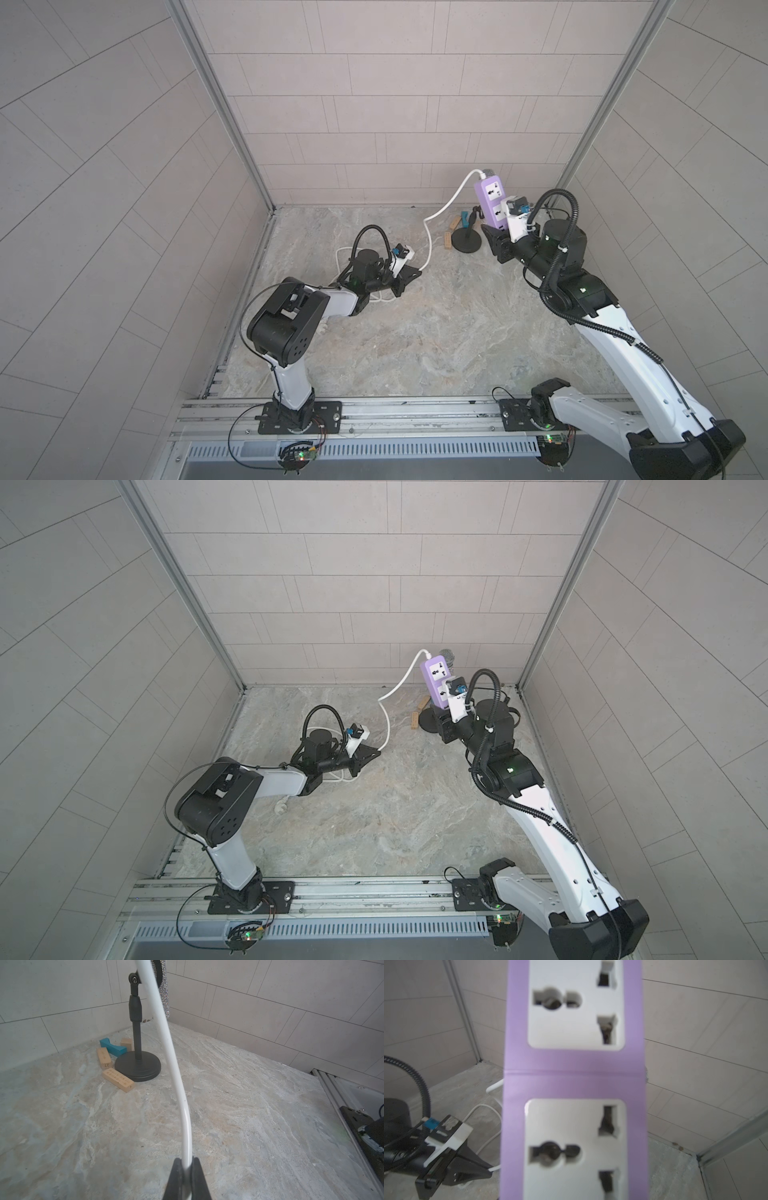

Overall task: Wrap the cord around the power strip
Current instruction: Wrap the power cord around the power strip.

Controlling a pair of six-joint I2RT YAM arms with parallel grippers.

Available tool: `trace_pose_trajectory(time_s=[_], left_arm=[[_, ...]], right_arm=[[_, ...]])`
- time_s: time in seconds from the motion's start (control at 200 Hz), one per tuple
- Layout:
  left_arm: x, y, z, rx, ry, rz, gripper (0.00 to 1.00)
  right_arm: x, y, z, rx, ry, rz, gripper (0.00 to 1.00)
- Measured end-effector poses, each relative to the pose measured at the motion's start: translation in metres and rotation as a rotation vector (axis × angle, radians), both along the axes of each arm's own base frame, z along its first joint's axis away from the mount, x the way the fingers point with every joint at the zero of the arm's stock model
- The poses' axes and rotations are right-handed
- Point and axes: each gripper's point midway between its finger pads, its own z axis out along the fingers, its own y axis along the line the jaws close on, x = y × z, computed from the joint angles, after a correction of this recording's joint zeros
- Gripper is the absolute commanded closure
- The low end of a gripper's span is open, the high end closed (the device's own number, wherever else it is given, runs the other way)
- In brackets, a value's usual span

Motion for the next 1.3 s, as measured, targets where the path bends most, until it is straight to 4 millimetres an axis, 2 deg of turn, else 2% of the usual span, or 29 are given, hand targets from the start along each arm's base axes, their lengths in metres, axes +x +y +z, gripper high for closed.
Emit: trace_pose_trajectory(time_s=[0.15,0.22,0.32,0.38,0.52,0.745,0.861,0.971,1.176,1.296], left_arm=[[-0.011,-0.013,0.009,-0.007,-0.028,-0.065,1.0],[-0.023,-0.018,0.009,0.01,-0.029,-0.111,1.0],[-0.042,-0.027,0.013,0.075,-0.05,-0.191,1.0],[-0.055,-0.035,0.021,0.122,-0.078,-0.256,1.0],[-0.084,-0.049,0.062,0.191,-0.171,-0.402,1.0],[-0.128,-0.05,0.126,0.281,-0.309,-0.58,1.0],[-0.148,-0.046,0.141,0.332,-0.349,-0.642,1.0],[-0.158,-0.039,0.15,0.384,-0.377,-0.665,1.0],[-0.145,-0.026,0.176,0.492,-0.498,-0.605,1.0],[-0.129,-0.021,0.194,0.536,-0.553,-0.556,1.0]], right_arm=[[0.008,-0.048,-0.008,0.099,0.002,-0.205,1.0],[0.008,-0.062,-0.013,0.12,0.01,-0.264,1.0],[0.008,-0.072,-0.016,0.123,0.015,-0.311,1.0],[0.008,-0.076,-0.016,0.118,0.013,-0.332,1.0],[0.011,-0.081,-0.019,0.09,0.013,-0.351,1.0],[0.016,-0.062,-0.046,-0.057,0.074,-0.268,1.0],[0.012,-0.046,-0.068,-0.148,0.121,-0.194,1.0],[0.008,-0.027,-0.093,-0.249,0.172,-0.111,1.0],[-0.021,0.018,-0.145,-0.34,0.217,0.134,1.0],[-0.039,0.029,-0.156,-0.326,0.214,0.228,1.0]])
